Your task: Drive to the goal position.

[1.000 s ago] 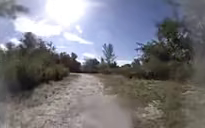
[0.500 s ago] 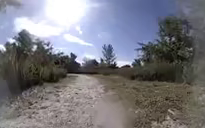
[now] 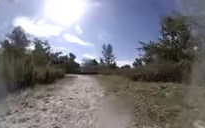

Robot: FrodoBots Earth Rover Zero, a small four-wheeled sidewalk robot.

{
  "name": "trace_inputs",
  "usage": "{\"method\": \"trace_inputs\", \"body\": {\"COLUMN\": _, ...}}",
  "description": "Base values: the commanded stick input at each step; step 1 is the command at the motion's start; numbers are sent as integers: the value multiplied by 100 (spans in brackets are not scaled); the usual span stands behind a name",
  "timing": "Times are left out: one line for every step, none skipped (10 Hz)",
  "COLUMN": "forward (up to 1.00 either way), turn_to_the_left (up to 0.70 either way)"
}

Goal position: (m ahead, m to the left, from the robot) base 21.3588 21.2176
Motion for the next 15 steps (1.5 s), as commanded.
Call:
{"method": "trace_inputs", "body": {"forward": 85, "turn_to_the_left": 0}}
{"method": "trace_inputs", "body": {"forward": 85, "turn_to_the_left": 0}}
{"method": "trace_inputs", "body": {"forward": 85, "turn_to_the_left": 0}}
{"method": "trace_inputs", "body": {"forward": 85, "turn_to_the_left": 0}}
{"method": "trace_inputs", "body": {"forward": 85, "turn_to_the_left": 0}}
{"method": "trace_inputs", "body": {"forward": 85, "turn_to_the_left": 7}}
{"method": "trace_inputs", "body": {"forward": 85, "turn_to_the_left": 20}}
{"method": "trace_inputs", "body": {"forward": 85, "turn_to_the_left": 27}}
{"method": "trace_inputs", "body": {"forward": 85, "turn_to_the_left": 8}}
{"method": "trace_inputs", "body": {"forward": 85, "turn_to_the_left": 0}}
{"method": "trace_inputs", "body": {"forward": 85, "turn_to_the_left": 0}}
{"method": "trace_inputs", "body": {"forward": 85, "turn_to_the_left": 0}}
{"method": "trace_inputs", "body": {"forward": 85, "turn_to_the_left": 0}}
{"method": "trace_inputs", "body": {"forward": 85, "turn_to_the_left": 9}}
{"method": "trace_inputs", "body": {"forward": 85, "turn_to_the_left": 32}}
